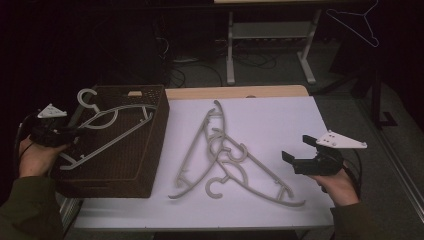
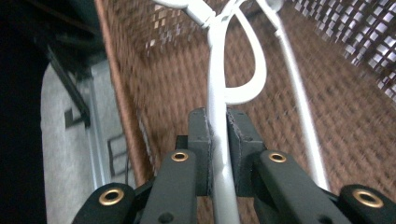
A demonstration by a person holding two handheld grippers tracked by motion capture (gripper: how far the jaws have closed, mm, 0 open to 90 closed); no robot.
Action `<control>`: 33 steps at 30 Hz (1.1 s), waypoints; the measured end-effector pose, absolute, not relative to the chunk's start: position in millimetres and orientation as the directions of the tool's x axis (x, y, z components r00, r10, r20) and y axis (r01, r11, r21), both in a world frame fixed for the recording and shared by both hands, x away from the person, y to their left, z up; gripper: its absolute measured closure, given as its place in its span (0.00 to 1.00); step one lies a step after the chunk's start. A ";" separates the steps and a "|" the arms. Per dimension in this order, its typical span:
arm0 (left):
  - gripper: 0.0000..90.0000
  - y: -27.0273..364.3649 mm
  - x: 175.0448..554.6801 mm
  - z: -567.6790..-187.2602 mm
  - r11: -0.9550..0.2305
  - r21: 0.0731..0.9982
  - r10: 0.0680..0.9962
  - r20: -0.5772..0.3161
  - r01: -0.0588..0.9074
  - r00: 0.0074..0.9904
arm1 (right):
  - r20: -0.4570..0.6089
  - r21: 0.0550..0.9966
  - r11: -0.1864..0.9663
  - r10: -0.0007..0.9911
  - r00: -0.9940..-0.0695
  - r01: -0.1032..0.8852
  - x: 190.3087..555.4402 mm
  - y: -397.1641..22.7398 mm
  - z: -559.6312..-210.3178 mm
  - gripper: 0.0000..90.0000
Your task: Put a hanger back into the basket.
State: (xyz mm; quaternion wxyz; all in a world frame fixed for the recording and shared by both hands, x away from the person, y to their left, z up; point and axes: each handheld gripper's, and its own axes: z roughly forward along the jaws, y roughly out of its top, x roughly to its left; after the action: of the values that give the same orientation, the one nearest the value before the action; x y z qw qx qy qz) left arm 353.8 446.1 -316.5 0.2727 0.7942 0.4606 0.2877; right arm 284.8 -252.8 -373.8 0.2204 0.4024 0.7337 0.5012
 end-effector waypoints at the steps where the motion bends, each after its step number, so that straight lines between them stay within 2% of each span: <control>1: 0.90 444.0 355.1 -318.0 -0.444 0.699 0.881 0.228 0.560 0.414 | 0.081 0.913 0.174 0.811 -0.580 0.370 284.7 -252.6 -373.9 0.07; 4: 0.90 439.2 359.6 -326.6 -0.460 0.704 0.875 0.255 0.541 0.411 | 0.080 0.912 0.175 0.812 -0.578 0.372 284.0 -252.3 -373.9 0.07; 7: 0.90 441.2 363.5 -334.4 -0.428 0.702 0.885 0.199 0.570 0.420 | 0.081 0.913 0.172 0.813 -0.577 0.371 283.8 -253.6 -373.6 0.07; 8: 0.87 441.4 364.8 -337.1 -0.423 0.689 0.889 0.187 0.589 0.419 | 0.082 0.913 0.170 0.814 -0.575 0.371 283.7 -253.9 -373.5 0.07; 10: 0.70 443.2 364.0 -338.4 -0.404 0.695 0.899 0.180 0.595 0.400 | 0.080 0.914 0.170 0.814 -0.576 0.367 283.8 -254.6 -373.4 0.07; 11: 0.67 444.0 363.0 -337.6 -0.390 0.704 0.904 0.171 0.593 0.392 | 0.079 0.914 0.171 0.813 -0.576 0.367 283.6 -254.8 -373.1 0.07; 18: 0.53 441.1 354.7 -324.7 -0.294 0.768 0.915 0.055 0.569 0.399 | 0.081 0.915 0.170 0.810 -0.581 0.365 282.8 -252.6 -370.8 0.07; 26: 0.42 415.7 350.2 -306.9 -0.207 0.823 0.892 -0.063 0.529 0.448 | 0.074 0.922 0.171 0.805 -0.589 0.349 280.7 -251.7 -366.5 0.07; 33: 0.31 377.7 346.2 -294.7 -0.239 0.839 0.842 -0.072 0.489 0.535 | 0.074 0.920 0.172 0.805 -0.589 0.351 279.8 -252.4 -366.9 0.07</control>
State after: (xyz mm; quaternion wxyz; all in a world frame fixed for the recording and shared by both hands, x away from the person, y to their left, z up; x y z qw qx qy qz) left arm 346.2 377.7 -294.7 0.4348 0.7605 0.4377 0.2027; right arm 279.8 -252.4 -366.9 0.2233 0.3945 0.7323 0.5081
